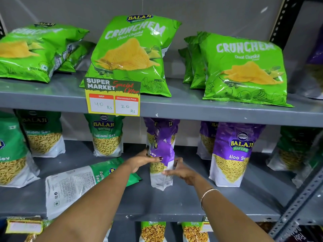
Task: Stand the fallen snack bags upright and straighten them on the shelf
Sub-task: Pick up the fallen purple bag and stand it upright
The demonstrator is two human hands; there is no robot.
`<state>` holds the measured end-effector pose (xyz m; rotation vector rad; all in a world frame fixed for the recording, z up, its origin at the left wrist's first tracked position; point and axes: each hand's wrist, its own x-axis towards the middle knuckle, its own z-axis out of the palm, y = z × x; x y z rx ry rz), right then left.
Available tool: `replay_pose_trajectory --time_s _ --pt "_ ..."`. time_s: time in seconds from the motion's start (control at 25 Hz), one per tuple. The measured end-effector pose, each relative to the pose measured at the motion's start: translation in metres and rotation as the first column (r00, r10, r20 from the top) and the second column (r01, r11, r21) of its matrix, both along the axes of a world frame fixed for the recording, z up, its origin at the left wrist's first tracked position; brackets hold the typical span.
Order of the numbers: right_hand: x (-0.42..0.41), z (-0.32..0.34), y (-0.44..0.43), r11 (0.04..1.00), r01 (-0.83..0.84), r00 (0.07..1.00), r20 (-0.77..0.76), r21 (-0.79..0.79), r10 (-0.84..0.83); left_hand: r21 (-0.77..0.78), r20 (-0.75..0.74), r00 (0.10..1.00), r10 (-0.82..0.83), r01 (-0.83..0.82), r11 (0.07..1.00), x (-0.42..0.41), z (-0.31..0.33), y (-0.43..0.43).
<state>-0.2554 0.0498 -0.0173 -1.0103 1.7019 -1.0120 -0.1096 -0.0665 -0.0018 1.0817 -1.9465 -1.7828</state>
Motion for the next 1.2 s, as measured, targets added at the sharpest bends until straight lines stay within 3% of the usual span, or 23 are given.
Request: replay_pose_trajectory --time_s 0.16,0.28,0.44,0.6,0.72,0.96,1.04,1.12,1.2 --pt "-0.015 0.007 0.013 0.998 -0.043 0.998 -0.033 0.035 0.044 -0.095 0.044 0.996 0.077 -0.072 0.993 0.002 -0.001 -0.006" --pt "-0.021 0.014 0.019 0.999 -0.035 0.999 -0.008 0.023 0.035 -0.073 0.023 0.989 0.146 -0.144 0.987 -0.001 0.001 -0.007" --pt "-0.028 0.015 0.020 1.000 0.003 0.997 0.074 -0.029 -0.001 -0.025 0.060 0.983 0.174 -0.172 0.985 0.000 0.005 0.000" --pt "-0.028 0.014 0.016 0.987 -0.081 0.995 0.045 -0.136 0.088 -0.174 0.095 0.957 0.275 -0.256 0.951 0.006 -0.002 0.001" --pt "-0.031 0.007 0.007 0.977 -0.067 0.995 0.059 -0.201 0.080 -0.188 0.093 0.933 0.348 -0.326 0.926 0.007 -0.008 0.003" --pt "-0.038 0.005 0.002 0.974 -0.107 0.992 0.037 -0.202 0.117 -0.178 0.084 0.924 0.373 -0.354 0.918 0.002 -0.006 0.011" --pt "-0.042 0.005 0.002 0.987 -0.122 0.991 0.050 -0.110 0.128 -0.187 0.135 0.932 0.335 -0.309 0.933 0.007 -0.004 0.013" --pt "-0.048 0.005 0.004 0.980 -0.141 0.986 -0.073 0.141 0.152 -0.190 0.206 0.943 0.263 -0.225 0.956 0.019 -0.001 0.013" --pt "-0.053 0.003 0.005 0.896 -0.149 0.961 -0.152 0.418 0.231 -0.232 0.293 0.929 0.226 -0.160 0.959 0.042 0.001 0.005"
